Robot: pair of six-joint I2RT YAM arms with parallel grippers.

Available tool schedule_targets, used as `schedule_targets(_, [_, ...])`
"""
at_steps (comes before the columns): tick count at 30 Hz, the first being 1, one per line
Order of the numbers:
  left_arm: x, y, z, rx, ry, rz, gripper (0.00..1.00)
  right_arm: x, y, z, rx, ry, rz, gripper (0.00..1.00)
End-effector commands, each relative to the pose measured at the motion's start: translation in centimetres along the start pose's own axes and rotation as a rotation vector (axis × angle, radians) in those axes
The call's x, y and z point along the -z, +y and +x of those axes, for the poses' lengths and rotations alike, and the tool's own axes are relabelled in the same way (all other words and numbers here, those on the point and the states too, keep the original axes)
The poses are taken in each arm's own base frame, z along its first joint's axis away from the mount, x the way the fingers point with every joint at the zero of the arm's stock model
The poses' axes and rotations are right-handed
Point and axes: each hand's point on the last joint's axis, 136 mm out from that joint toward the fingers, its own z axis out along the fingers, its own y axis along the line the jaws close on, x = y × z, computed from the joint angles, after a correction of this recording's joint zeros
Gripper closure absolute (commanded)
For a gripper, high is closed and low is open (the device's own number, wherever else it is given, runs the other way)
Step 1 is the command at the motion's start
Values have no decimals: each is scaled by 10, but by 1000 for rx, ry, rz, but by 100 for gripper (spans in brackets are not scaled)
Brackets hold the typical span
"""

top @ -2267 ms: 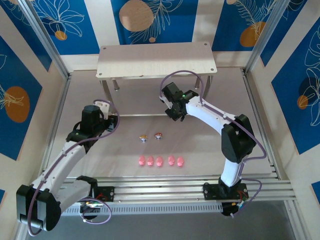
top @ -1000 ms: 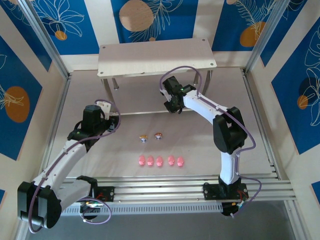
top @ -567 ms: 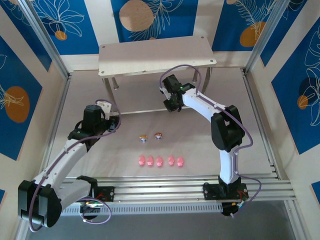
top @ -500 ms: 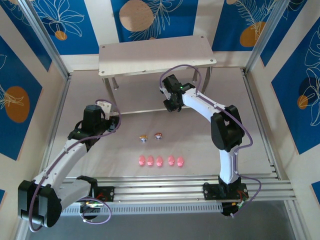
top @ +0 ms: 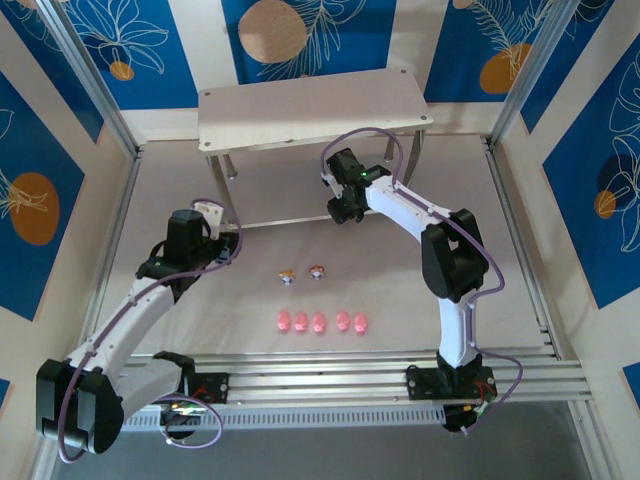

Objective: Place and organize the plastic toys onto the shelf

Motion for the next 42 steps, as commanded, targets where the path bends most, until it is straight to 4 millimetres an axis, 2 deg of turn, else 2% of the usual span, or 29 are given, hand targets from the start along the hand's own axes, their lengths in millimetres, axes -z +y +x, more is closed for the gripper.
schedule_targets(1, [3, -6, -8, -30, -7, 17, 54, -5, -5, -11, -69, -18, -21, 45])
schedule_targets(9, [2, -4, -8, -31, -4, 11, 55, -5, -8, -8, -94, -11, -22, 44])
schedule_targets(16, [2, -4, -8, -33, -2, 8, 54, -2, -9, -8, -122, -29, -41, 35])
schedule_targets(22, [1, -2, -7, -34, -2, -3, 54, 5, -8, -11, -139, -70, -49, 33])
schedule_targets(29, [1, 0, -7, -30, -3, -10, 54, 32, -11, -6, -154, -142, -29, 33])
schedule_targets(34, [3, 0, -7, -28, -6, -13, 53, 62, -22, -2, -194, -217, 12, 31])
schedule_targets(38, [4, 1, -8, -20, -15, -19, 53, 87, -38, 17, -306, -244, 56, 31])
schedule_targets(42, [4, 4, -9, -4, -36, -33, 54, 101, -65, 61, -549, -221, 57, 37])
